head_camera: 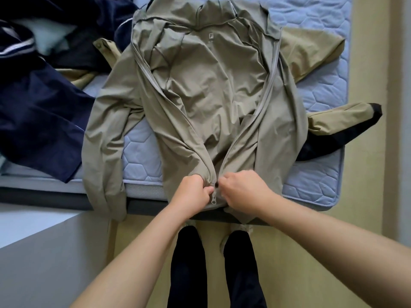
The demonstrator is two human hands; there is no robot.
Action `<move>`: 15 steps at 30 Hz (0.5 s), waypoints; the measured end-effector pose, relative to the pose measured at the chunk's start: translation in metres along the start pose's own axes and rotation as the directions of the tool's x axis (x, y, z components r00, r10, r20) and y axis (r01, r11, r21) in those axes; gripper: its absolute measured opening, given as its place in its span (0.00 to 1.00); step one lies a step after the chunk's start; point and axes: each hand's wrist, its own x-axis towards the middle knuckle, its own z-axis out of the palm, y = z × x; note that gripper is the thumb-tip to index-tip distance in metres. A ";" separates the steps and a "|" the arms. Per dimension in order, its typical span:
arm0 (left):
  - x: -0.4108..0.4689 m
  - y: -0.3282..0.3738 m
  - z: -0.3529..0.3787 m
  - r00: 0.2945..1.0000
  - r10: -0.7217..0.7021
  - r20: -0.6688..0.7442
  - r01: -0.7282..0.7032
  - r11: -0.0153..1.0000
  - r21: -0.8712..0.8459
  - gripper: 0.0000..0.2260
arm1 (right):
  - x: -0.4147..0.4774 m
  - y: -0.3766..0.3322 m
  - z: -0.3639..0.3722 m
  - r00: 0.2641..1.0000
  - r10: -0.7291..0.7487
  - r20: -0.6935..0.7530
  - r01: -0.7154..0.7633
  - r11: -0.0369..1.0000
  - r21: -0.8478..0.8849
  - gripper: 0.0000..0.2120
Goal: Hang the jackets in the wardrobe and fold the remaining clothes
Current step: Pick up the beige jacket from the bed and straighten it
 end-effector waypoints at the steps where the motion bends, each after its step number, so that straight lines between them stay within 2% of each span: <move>1: 0.000 -0.003 0.001 1.000 -0.010 0.018 0.010 1.000 0.012 0.17 | 0.009 0.008 -0.006 0.999 0.031 0.032 -0.030 0.999 -0.029 0.02; 3: 0.000 -0.008 -0.001 0.998 -0.038 0.053 0.037 0.999 0.019 0.16 | 0.029 0.027 -0.026 0.982 0.172 0.072 -0.166 0.982 -0.090 0.06; 5: 0.002 -0.014 -0.006 0.994 -0.077 0.074 0.074 0.996 0.040 0.12 | 0.041 0.041 -0.038 0.973 0.223 0.067 -0.213 0.968 -0.129 0.07; 7: 0.007 -0.021 -0.013 0.989 -0.142 0.042 0.139 0.988 0.067 0.15 | 0.044 0.040 -0.045 0.982 0.151 0.114 -0.137 0.983 -0.123 0.08; 9: 0.011 -0.022 -0.023 0.979 -0.192 -0.068 0.198 0.974 0.107 0.26 | 0.041 0.033 -0.050 0.980 0.082 0.182 -0.064 0.992 -0.108 0.08; 10: 0.013 -0.017 -0.027 0.980 -0.158 -0.119 0.175 0.974 0.146 0.32 | 0.039 0.031 -0.054 0.980 0.059 0.189 -0.041 0.994 -0.101 0.08; 11: 0.015 -0.009 -0.029 0.986 -0.085 -0.143 0.113 0.974 0.196 0.33 | 0.037 0.030 -0.056 0.983 0.042 0.180 -0.026 0.996 -0.090 0.08; 12: 0.017 0.001 -0.031 0.990 0.011 -0.142 0.025 0.968 0.249 0.29 | 0.037 0.030 -0.060 0.987 0.026 0.161 -0.013 0.997 -0.080 0.07; 14: 0.019 0.018 -0.029 0.980 0.155 -0.123 -0.108 0.941 0.322 0.10 | 0.040 0.032 -0.063 0.995 0.001 0.098 0.008 0.996 -0.092 0.05; 15: 0.020 0.022 -0.028 0.970 0.193 -0.151 -0.132 0.931 0.342 0.08 | 0.044 0.035 -0.066 0.998 0.008 0.066 -0.001 0.994 -0.107 0.05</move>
